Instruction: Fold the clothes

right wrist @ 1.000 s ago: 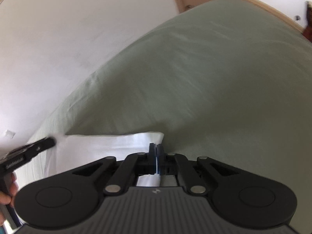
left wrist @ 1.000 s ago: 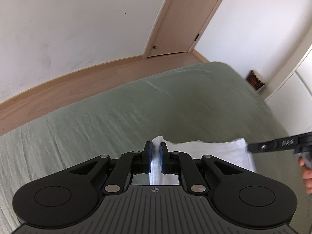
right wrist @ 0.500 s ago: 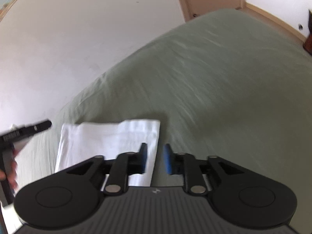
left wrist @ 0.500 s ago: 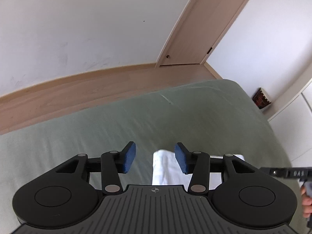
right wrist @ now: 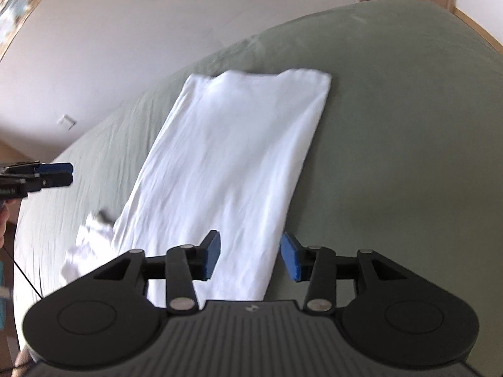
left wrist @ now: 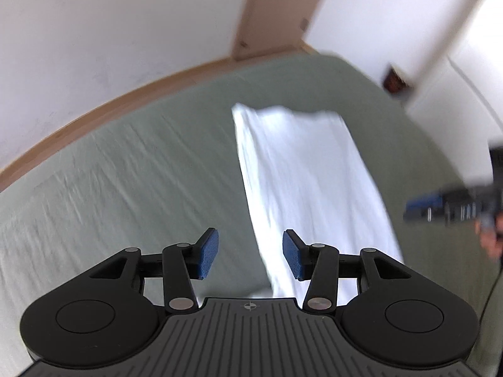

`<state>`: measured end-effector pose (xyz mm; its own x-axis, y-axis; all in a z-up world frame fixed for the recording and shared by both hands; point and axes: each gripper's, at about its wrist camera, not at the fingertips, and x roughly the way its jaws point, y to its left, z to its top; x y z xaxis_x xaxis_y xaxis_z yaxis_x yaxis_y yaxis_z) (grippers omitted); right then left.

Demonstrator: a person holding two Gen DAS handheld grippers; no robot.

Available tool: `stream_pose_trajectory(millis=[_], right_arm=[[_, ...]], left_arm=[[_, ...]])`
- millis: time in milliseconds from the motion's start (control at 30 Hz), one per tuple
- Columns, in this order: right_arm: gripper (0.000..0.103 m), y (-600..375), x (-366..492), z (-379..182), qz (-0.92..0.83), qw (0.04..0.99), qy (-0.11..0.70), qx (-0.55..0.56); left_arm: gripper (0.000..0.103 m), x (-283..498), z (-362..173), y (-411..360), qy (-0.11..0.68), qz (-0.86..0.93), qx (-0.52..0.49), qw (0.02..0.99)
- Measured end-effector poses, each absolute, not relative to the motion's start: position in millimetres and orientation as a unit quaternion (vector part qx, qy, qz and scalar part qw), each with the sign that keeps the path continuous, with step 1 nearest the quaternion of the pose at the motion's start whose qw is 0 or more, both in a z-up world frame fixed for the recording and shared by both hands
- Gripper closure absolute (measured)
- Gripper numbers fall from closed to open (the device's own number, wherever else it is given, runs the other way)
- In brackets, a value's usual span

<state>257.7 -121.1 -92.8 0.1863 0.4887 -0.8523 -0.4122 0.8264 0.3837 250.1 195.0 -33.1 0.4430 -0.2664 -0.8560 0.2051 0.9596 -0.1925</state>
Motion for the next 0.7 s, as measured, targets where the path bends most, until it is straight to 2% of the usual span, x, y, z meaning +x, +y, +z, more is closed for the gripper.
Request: stream_pose_trajectory(millis=[200,467,700], right_arm=[[0.055,-120,220,-98,0.315,0.752,0.579,0.014],[0.052,-136,182,-105,0.321,0.737,0.595,0.005],[0.051,-131,168,-107,0.336,0.727,0.599,-0.01]], left_arm=[[0.059,218,-55,192,0.518,-0.17,0.009,0.838],[0.059,208,-81,171,0.514,-0.209,0.141,0.82],[0.06,204,-86,193,0.531,-0.207,0.136,0.81]])
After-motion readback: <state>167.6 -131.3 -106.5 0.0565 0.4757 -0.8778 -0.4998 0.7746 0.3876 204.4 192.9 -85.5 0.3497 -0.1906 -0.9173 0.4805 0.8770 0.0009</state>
